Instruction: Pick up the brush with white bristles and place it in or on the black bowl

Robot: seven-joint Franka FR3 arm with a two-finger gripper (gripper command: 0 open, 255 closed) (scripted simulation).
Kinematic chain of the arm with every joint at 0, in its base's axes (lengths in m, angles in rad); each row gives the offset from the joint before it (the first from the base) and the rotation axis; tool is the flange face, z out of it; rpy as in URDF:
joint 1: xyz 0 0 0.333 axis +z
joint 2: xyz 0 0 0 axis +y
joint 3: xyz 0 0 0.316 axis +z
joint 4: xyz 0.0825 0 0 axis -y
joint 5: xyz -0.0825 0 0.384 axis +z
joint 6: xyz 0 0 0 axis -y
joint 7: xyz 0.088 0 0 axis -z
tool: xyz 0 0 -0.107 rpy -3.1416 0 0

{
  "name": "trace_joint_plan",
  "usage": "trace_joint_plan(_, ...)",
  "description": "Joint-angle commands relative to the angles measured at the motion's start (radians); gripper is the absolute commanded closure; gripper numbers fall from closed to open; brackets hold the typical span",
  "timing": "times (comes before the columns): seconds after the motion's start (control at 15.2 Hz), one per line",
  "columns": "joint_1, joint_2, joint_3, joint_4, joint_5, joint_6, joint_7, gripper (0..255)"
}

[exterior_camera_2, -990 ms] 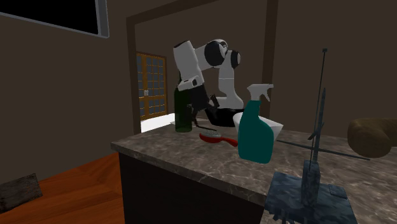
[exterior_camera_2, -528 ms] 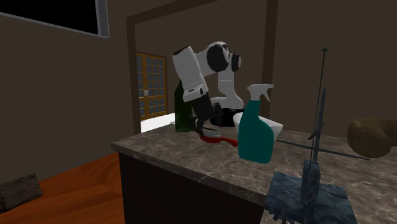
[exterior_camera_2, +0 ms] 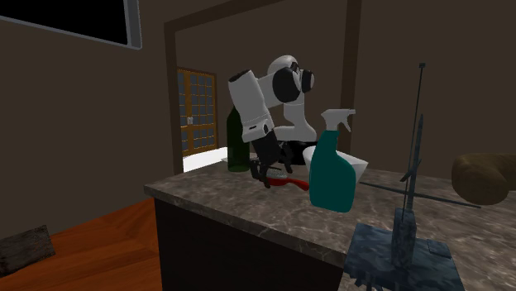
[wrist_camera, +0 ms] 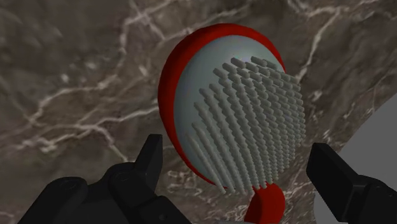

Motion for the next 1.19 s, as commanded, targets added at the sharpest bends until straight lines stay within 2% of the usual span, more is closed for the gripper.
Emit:
trace_joint_plan(0.0, 0.000, 0.000, 0.000, -0.001, 0.000, 0.001, 0.000, 0)
trace_joint_plan(0.2, 0.000, 0.000, 0.000, -0.001, 0.000, 0.001, 0.000, 0)
trace_joint_plan(0.26, 0.000, 0.000, 0.000, -0.001, 0.000, 0.001, 0.000, 255)
trace_joint_plan(0.86, 0.000, 0.000, 0.000, -0.001, 0.000, 0.001, 0.000, 255)
trace_joint_plan(1.12, -0.001, -0.013, -0.001, 0.034, -0.005, -0.045, 0.015, 255)
